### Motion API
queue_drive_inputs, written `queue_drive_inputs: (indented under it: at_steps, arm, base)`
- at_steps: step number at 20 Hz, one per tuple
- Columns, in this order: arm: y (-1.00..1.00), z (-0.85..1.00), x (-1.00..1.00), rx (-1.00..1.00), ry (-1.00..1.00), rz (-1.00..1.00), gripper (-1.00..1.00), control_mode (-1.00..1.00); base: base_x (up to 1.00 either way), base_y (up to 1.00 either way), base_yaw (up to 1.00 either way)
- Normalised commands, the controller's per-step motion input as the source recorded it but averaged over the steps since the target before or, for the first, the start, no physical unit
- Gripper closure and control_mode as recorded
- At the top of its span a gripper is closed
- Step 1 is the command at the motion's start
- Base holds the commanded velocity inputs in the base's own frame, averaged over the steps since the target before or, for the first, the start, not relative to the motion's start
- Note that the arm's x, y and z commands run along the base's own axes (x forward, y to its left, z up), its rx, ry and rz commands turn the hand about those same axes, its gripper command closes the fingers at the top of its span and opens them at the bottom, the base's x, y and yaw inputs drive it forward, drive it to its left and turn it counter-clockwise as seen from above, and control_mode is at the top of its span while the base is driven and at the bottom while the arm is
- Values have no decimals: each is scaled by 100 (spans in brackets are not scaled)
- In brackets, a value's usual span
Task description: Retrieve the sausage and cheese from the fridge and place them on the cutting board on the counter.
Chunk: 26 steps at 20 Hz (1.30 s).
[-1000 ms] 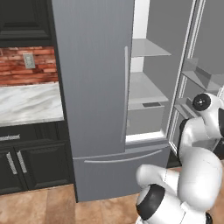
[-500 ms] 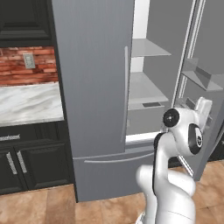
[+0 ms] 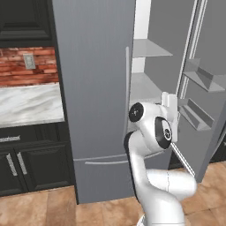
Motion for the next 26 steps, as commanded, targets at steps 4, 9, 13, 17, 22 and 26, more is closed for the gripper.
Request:
queue_drive_inputs:
  at_steps: [4, 9, 13, 17, 22, 26]
  arm:
    - [93, 11, 29, -25, 37, 30, -100, -100]
    - [68, 0, 69, -27, 33, 36, -100, -100]
    - [57, 0, 89, -27, 32, 31, -100, -100]
    - [18, 0, 79, -32, 33, 29, -100, -100]
    - [0, 0, 48, -33, 36, 28, -100, -100]
    - [-8, 4, 34, -19, 37, 17, -100, -100]
  base:
    - [0, 0, 0]
    - [0, 0, 0]
    - [0, 0, 0]
    - [0, 0, 0]
    - [0, 0, 0]
    - [0, 0, 0]
